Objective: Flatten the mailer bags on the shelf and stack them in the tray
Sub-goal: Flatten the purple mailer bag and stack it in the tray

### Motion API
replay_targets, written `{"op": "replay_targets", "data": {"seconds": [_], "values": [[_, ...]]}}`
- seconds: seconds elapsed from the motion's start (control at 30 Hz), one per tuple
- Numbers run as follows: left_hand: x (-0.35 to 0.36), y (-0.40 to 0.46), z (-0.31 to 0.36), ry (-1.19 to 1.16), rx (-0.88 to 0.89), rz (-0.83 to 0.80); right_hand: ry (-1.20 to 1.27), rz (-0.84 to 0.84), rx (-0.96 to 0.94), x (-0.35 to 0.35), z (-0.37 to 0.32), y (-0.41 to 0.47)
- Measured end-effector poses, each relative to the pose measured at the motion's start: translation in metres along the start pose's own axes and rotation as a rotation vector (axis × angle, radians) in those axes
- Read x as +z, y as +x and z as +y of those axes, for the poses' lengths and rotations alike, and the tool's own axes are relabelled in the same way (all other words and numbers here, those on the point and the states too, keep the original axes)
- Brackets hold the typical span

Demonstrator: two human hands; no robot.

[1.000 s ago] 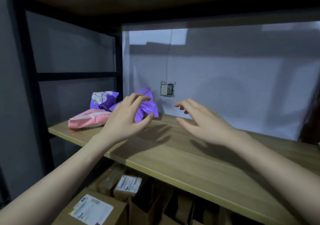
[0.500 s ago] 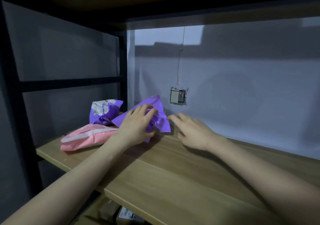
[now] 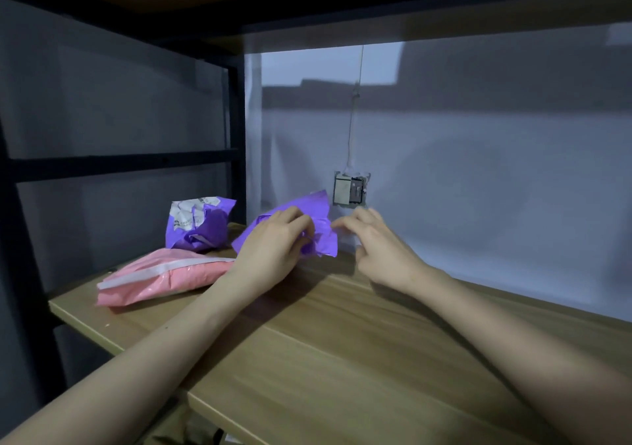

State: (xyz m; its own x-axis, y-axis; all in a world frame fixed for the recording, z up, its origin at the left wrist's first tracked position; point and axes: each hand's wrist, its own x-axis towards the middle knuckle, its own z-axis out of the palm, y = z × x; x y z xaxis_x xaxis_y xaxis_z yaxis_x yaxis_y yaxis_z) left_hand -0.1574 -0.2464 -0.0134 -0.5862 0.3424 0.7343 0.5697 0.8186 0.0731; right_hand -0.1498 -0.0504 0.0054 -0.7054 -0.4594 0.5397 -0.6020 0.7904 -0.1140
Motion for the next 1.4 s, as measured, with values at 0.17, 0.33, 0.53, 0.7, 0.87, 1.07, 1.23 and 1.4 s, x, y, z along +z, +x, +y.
{"op": "replay_targets", "data": {"seconds": [0.17,0.33,0.53,0.7,0.87,1.07,1.23,1.4], "values": [[-0.016,0.016,0.04,-0.475,-0.045,0.066,-0.043,0.147,-0.019,-0.038,0.007,-0.02],[-0.023,0.028,0.085,-0.638,-0.1,0.048,-0.05,0.208,0.018,-0.078,0.013,-0.052],[-0.016,0.027,0.106,-0.709,-0.199,-0.053,-0.046,0.457,0.272,-0.118,0.026,-0.103],[0.003,0.027,0.13,-0.963,-0.205,-0.197,0.02,0.599,0.416,-0.137,0.034,-0.138],[0.012,0.032,0.157,-1.042,-0.206,-0.096,0.055,0.64,0.49,-0.147,0.036,-0.163],[0.022,0.035,0.176,-0.789,-0.414,0.02,0.054,0.539,0.648,-0.155,0.044,-0.191],[0.029,0.028,0.186,-0.587,-0.451,-0.167,0.096,0.369,0.779,-0.145,0.046,-0.206],[0.043,0.014,0.174,-0.343,-0.363,-0.594,0.05,0.125,0.85,-0.127,0.045,-0.222]]}}
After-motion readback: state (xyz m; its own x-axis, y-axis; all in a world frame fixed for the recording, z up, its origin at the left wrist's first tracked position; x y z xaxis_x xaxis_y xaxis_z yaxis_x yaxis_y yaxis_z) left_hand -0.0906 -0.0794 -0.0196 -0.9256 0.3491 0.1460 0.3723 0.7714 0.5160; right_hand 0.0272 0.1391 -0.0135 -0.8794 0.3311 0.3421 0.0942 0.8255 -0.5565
